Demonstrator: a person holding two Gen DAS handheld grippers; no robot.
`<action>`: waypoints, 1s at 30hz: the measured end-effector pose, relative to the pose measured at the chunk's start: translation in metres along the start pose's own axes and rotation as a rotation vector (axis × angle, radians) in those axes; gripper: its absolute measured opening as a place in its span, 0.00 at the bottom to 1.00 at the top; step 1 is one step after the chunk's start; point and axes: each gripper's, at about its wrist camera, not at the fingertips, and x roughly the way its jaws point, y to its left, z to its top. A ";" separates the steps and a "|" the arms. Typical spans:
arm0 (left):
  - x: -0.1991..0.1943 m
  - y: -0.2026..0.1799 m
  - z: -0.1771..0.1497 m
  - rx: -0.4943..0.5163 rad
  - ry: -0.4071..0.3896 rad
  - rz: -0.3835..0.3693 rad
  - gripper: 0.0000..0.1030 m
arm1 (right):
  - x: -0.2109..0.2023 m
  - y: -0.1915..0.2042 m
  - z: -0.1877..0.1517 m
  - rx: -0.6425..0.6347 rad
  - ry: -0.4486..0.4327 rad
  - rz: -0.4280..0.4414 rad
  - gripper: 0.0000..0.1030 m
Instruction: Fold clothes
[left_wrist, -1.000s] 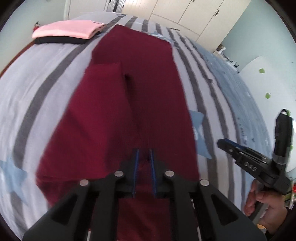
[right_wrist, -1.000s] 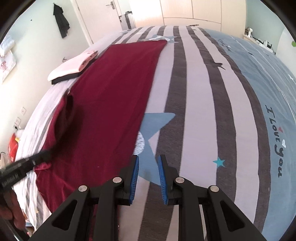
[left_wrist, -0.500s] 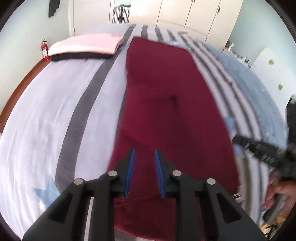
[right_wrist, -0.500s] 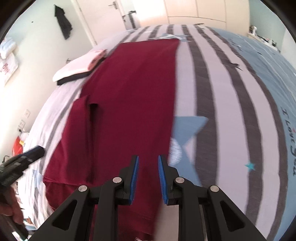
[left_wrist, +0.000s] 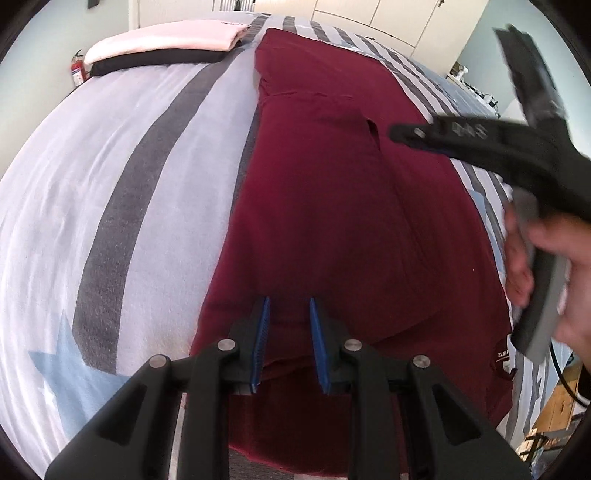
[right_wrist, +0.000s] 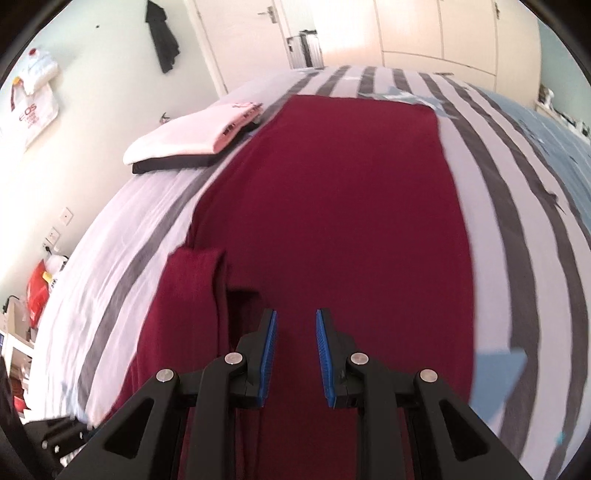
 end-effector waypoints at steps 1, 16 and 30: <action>0.000 0.001 0.000 -0.006 0.003 -0.007 0.19 | 0.004 0.002 0.003 -0.010 0.001 0.011 0.19; -0.007 -0.001 -0.011 -0.006 0.018 -0.026 0.19 | 0.043 0.002 0.027 -0.032 0.031 -0.004 0.22; -0.022 -0.006 -0.023 -0.019 0.028 -0.045 0.19 | 0.021 -0.034 0.013 -0.001 0.082 0.000 0.31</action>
